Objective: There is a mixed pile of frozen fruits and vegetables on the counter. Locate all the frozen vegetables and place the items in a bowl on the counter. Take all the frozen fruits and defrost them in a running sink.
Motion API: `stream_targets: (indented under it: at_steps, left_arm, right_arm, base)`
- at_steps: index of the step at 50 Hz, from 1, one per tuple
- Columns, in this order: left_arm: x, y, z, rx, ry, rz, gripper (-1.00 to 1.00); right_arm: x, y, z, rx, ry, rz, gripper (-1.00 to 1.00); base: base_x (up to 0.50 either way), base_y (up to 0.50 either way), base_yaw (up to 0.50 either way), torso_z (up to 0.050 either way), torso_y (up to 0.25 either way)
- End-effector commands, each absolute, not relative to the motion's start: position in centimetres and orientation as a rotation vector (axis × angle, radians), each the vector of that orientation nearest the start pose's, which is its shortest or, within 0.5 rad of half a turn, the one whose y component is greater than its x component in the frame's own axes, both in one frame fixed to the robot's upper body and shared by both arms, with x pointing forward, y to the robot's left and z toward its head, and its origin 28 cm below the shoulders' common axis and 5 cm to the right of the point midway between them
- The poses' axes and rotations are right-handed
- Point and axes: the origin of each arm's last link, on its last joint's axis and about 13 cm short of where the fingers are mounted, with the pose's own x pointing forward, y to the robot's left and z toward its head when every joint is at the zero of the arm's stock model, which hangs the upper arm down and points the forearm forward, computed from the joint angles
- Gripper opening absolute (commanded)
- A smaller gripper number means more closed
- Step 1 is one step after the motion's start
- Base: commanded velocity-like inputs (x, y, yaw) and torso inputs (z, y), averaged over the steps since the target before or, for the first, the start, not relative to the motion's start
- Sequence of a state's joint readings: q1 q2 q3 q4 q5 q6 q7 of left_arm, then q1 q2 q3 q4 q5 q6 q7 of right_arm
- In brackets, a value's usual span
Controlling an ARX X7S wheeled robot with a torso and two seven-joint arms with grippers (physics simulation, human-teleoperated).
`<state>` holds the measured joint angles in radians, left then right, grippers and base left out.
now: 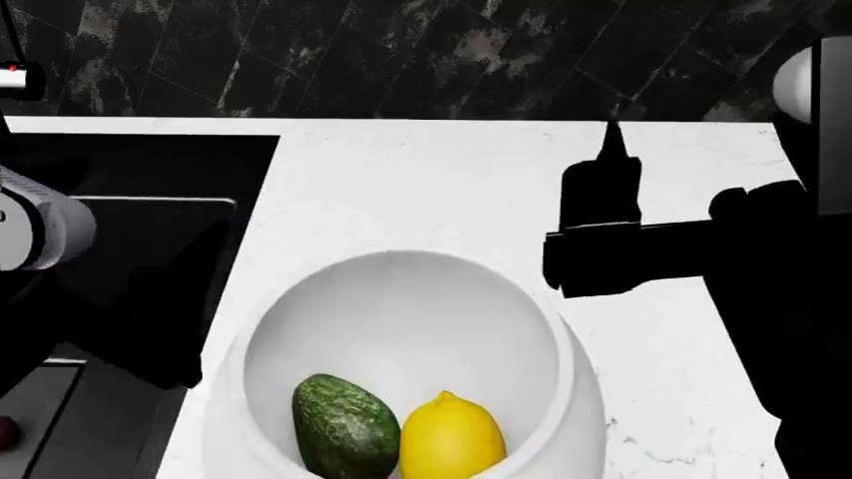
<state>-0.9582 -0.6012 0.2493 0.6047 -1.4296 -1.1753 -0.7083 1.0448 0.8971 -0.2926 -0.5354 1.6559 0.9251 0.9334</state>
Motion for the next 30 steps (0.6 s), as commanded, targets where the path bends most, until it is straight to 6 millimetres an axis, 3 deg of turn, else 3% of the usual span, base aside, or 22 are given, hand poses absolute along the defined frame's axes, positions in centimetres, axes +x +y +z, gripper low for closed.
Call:
stream_targets:
  at_steps: [1, 5, 8, 13, 17, 22, 27, 30]
  left_arm:
    - [20.7, 24.7, 26.0, 0.178, 0.054, -0.244, 1.00]
    - [19.2, 25.6, 25.6, 0.159, 0.068, -0.235, 1.00]
    - [20.1, 25.2, 25.5, 0.134, 0.074, -0.219, 1.00]
    - [19.3, 26.0, 26.2, 0.122, 0.047, -0.174, 1.00]
    - [17.2, 27.2, 26.5, 0.114, 0.053, -0.164, 1.00]
    - [18.0, 26.6, 26.4, 0.101, 0.059, -0.151, 1.00]
    - [16.4, 27.4, 27.3, 0.107, 0.054, -0.151, 1.00]
    - [16.8, 27.1, 28.2, 0.118, 0.031, -0.147, 1.00]
  right_arm:
    - [20.4, -15.9, 28.8, -0.019, -0.015, 0.062, 1.00]
    - [20.3, -16.1, 28.6, -0.026, -0.020, 0.055, 1.00]
    - [20.0, -16.3, 28.5, -0.031, -0.021, 0.053, 1.00]
    - [19.9, -16.7, 28.6, -0.029, -0.025, 0.045, 1.00]
    - [19.7, -16.8, 28.7, -0.038, -0.023, 0.047, 1.00]
    - [19.6, -16.9, 29.3, -0.038, -0.038, 0.043, 1.00]
    - [19.0, -17.0, 30.0, -0.038, -0.055, 0.033, 1.00]
    - [18.6, -17.0, 30.3, -0.050, -0.055, 0.039, 1.00]
  base:
    - [0.00, 0.00, 0.00, 0.000, 0.000]
    - [0.00, 0.00, 0.00, 0.000, 0.000]
    - [0.00, 0.00, 0.00, 0.000, 0.000]
    - [0.00, 0.00, 0.00, 0.000, 0.000]
    - [0.00, 0.00, 0.00, 0.000, 0.000]
    - [0.00, 0.00, 0.00, 0.000, 0.000]
    - [0.00, 0.00, 0.00, 0.000, 0.000]
    - [0.00, 0.00, 0.00, 0.000, 0.000]
